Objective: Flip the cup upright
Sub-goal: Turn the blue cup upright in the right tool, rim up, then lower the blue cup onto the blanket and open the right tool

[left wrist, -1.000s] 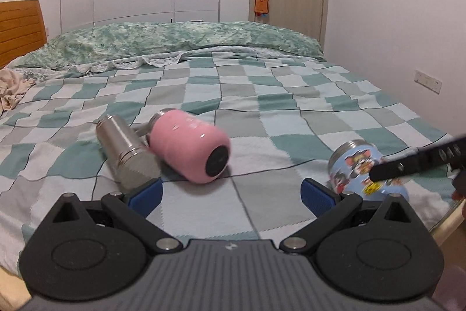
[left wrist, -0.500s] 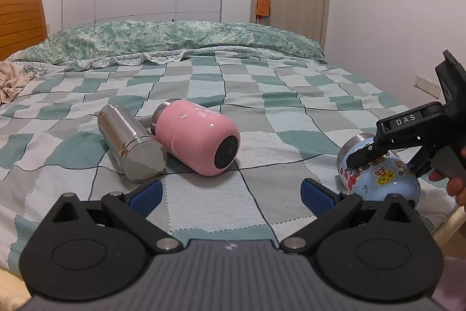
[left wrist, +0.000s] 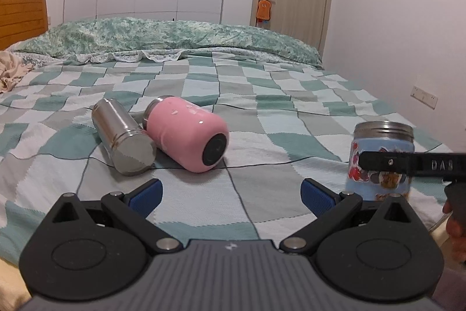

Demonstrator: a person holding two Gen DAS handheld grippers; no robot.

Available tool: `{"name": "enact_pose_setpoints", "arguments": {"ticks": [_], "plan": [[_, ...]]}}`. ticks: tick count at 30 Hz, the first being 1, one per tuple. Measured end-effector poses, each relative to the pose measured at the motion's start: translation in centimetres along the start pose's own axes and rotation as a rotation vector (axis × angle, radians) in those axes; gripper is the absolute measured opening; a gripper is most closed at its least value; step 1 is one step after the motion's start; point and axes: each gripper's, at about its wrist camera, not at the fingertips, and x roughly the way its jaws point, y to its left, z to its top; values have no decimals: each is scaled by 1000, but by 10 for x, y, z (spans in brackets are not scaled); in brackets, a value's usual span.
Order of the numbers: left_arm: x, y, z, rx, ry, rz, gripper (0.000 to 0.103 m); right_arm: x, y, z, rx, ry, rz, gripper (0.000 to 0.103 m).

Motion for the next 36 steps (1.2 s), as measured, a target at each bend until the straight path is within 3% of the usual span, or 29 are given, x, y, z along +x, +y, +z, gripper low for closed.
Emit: {"name": "enact_pose_setpoints", "arguments": {"ticks": [6, 11, 22, 32, 36], "plan": [[-1, -10, 0, -33, -18, -5, 103, -20, 11, 7, -210, -189, -97, 84], [1, -21, 3, -41, -45, 7, 103, -20, 2, 11, -300, -265, -167, 84], [13, -45, -1, -6, -62, 35, 103, 4, -35, -14, -250, -199, -176, 84], [7, -56, -4, 17, -96, 50, 103, -4, -43, -25, -220, -203, -149, 84], [-10, -57, -1, 18, -155, 67, 103, -30, -41, -23, -202, -272, -142, 101]]}}
